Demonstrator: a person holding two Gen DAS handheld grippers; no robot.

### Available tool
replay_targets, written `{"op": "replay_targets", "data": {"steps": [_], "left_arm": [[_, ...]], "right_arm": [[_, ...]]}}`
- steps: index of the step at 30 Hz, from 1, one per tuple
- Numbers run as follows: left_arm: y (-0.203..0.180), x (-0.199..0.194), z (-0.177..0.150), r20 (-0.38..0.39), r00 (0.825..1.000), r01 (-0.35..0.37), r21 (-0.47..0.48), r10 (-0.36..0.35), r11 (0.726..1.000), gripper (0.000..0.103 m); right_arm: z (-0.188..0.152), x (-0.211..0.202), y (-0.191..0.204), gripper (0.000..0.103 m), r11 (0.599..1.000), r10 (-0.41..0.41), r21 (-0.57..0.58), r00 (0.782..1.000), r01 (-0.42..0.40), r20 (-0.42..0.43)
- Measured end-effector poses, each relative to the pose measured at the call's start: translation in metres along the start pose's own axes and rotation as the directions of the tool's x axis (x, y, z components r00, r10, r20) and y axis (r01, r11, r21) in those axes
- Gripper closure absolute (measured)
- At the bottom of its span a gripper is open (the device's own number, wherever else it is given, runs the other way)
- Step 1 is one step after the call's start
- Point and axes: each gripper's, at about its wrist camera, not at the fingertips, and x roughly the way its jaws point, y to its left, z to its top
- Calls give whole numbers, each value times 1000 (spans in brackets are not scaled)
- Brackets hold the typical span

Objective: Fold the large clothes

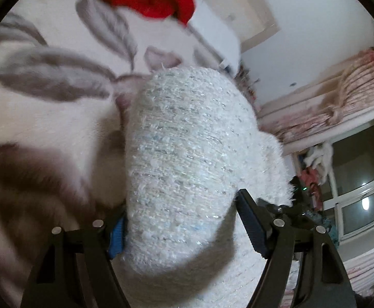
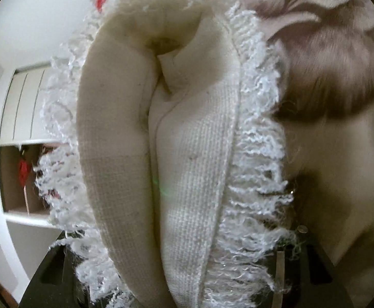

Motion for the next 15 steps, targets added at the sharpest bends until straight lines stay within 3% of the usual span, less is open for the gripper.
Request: {"op": "replay_targets", "data": {"steps": [4, 8, 11, 13, 15], "left_arm": [[11, 26, 7, -39, 999, -6, 24, 7, 1000, 28], [4, 18, 5, -55, 998, -25, 45, 28, 999, 28], [-10, 6, 3, -66, 993, -95, 50, 98, 994, 28], [-21, -2, 3, -42, 982, -179, 73, 182, 981, 28], [-33, -10, -4, -13, 963, -266, 107, 269, 958, 27]], "right_arm": [[46, 15, -48, 46, 995, -66, 71, 998, 67, -13], [53, 19, -60, 44, 996, -62, 56, 997, 64, -44], [45, 12, -57, 33, 992, -100, 70, 994, 104, -52], [40, 4, -50, 30, 981, -183, 61, 982, 185, -40], [27, -2, -28, 28, 953, -301, 16, 953, 301, -13]]}}
